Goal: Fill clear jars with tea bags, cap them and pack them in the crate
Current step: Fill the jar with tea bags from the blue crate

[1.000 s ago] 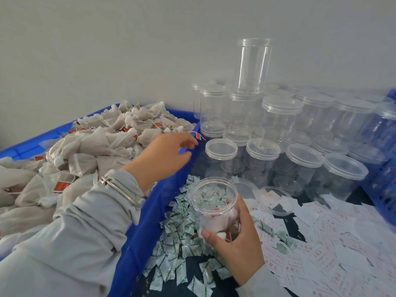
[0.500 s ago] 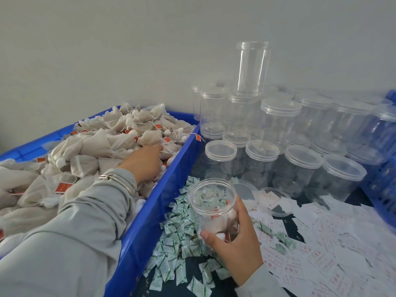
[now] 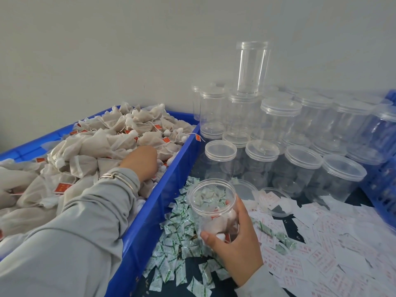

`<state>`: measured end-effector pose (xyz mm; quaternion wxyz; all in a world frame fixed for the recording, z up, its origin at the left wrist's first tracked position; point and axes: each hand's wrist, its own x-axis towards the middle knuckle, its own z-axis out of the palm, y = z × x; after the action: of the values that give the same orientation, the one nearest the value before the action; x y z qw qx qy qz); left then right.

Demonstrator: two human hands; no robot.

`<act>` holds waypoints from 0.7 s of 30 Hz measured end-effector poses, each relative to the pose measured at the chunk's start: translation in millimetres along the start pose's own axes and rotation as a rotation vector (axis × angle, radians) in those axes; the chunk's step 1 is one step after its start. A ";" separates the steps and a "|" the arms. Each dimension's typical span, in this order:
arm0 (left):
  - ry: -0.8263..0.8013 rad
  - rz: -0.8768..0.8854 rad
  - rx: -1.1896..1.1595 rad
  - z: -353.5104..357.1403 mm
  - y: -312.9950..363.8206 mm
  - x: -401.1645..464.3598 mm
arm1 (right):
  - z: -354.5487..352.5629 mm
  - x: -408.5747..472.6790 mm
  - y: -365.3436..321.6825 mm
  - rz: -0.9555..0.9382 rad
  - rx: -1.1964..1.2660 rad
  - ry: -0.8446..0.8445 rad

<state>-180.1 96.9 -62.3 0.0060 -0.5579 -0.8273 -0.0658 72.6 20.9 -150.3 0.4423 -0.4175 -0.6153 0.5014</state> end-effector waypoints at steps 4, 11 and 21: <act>0.057 -0.025 -0.154 -9.3 0.1 -1.0 | 0.5 0.3 -1.0 -0.002 0.009 0.003; 0.264 0.013 -0.562 -35.6 16.7 -15.1 | 0.5 0.3 0.0 0.005 0.040 -0.010; -0.275 0.358 -1.086 -41.6 57.7 -52.2 | 0.8 2.8 7.2 -0.026 0.021 0.017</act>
<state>-109.7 65.3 -19.5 -0.3772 -0.6154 -0.5613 -0.4050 71.5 24.5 -157.1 0.4583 -0.4090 -0.6116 0.4987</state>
